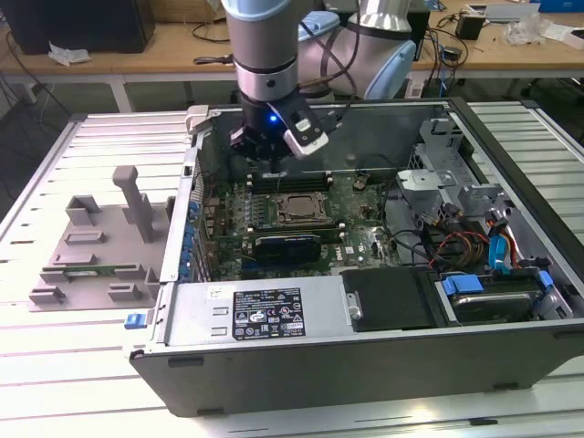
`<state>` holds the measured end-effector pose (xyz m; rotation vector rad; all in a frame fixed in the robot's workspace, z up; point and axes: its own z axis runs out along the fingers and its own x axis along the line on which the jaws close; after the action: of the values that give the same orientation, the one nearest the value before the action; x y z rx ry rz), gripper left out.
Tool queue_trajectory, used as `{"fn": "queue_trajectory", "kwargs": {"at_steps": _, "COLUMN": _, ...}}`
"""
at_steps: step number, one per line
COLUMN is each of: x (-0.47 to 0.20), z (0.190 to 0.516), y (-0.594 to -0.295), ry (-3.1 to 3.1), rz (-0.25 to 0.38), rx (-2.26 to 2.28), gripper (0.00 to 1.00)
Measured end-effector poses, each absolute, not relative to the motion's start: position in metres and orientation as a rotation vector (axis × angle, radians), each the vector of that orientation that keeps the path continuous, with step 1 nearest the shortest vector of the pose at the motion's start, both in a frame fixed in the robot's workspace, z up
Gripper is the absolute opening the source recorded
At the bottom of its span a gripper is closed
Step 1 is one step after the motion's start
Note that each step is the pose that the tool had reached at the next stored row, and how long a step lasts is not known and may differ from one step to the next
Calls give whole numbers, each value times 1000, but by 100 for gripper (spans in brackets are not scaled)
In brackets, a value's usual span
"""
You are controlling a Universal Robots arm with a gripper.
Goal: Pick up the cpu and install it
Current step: 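Install the first cpu locking lever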
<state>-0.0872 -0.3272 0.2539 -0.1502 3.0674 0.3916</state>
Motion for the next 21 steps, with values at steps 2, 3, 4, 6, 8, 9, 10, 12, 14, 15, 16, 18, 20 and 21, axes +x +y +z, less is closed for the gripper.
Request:
{"fn": "queue_trajectory", "kwargs": {"at_steps": 2, "x": -69, "z": 253, "y": -327, "ry": 3078, "rz": 394, "rx": -149, "gripper": 11}}
{"fn": "queue_trajectory", "kwargs": {"at_steps": 3, "x": -69, "z": 253, "y": -327, "ry": 3078, "rz": 394, "rx": -149, "gripper": 11}}
{"fn": "queue_trajectory", "kwargs": {"at_steps": 4, "x": -69, "z": 253, "y": -327, "ry": 3078, "rz": 394, "rx": -148, "gripper": 11}}
{"fn": "queue_trajectory", "kwargs": {"at_steps": 6, "x": -69, "z": 253, "y": -327, "ry": 3072, "rz": 392, "rx": -149, "gripper": 11}}
{"fn": "queue_trajectory", "kwargs": {"at_steps": 8, "x": -69, "z": 252, "y": -327, "ry": 3049, "rz": 388, "rx": -153, "gripper": 11}}
{"fn": "queue_trajectory", "kwargs": {"at_steps": 9, "x": -69, "z": 252, "y": -327, "ry": 3040, "rz": 386, "rx": -155, "gripper": 11}}
{"fn": "queue_trajectory", "kwargs": {"at_steps": 10, "x": -69, "z": 251, "y": -327, "ry": 3024, "rz": 383, "rx": -157, "gripper": 11}}
{"fn": "queue_trajectory", "kwargs": {"at_steps": 12, "x": -69, "z": 250, "y": -329, "ry": 3008, "rz": 380, "rx": -159, "gripper": 11}}
{"fn": "queue_trajectory", "kwargs": {"at_steps": 14, "x": -69, "z": 245, "y": -333, "ry": 3003, "rz": 378, "rx": -151, "gripper": 11}}
{"fn": "queue_trajectory", "kwargs": {"at_steps": 15, "x": -69, "z": 243, "y": -334, "ry": 3003, "rz": 378, "rx": -144, "gripper": 11}}
{"fn": "queue_trajectory", "kwargs": {"at_steps": 16, "x": -69, "z": 242, "y": -334, "ry": 3002, "rz": 377, "rx": -136, "gripper": 11}}
{"fn": "queue_trajectory", "kwargs": {"at_steps": 18, "x": -69, "z": 236, "y": -335, "ry": 3002, "rz": 375, "rx": -110, "gripper": 11}}
{"fn": "queue_trajectory", "kwargs": {"at_steps": 20, "x": -65, "z": 233, "y": -335, "ry": 3001, "rz": 374, "rx": -95, "gripper": 11}}
{"fn": "queue_trajectory", "kwargs": {"at_steps": 21, "x": -61, "z": 232, "y": -334, "ry": 3001, "rz": 374, "rx": -93, "gripper": 11}}
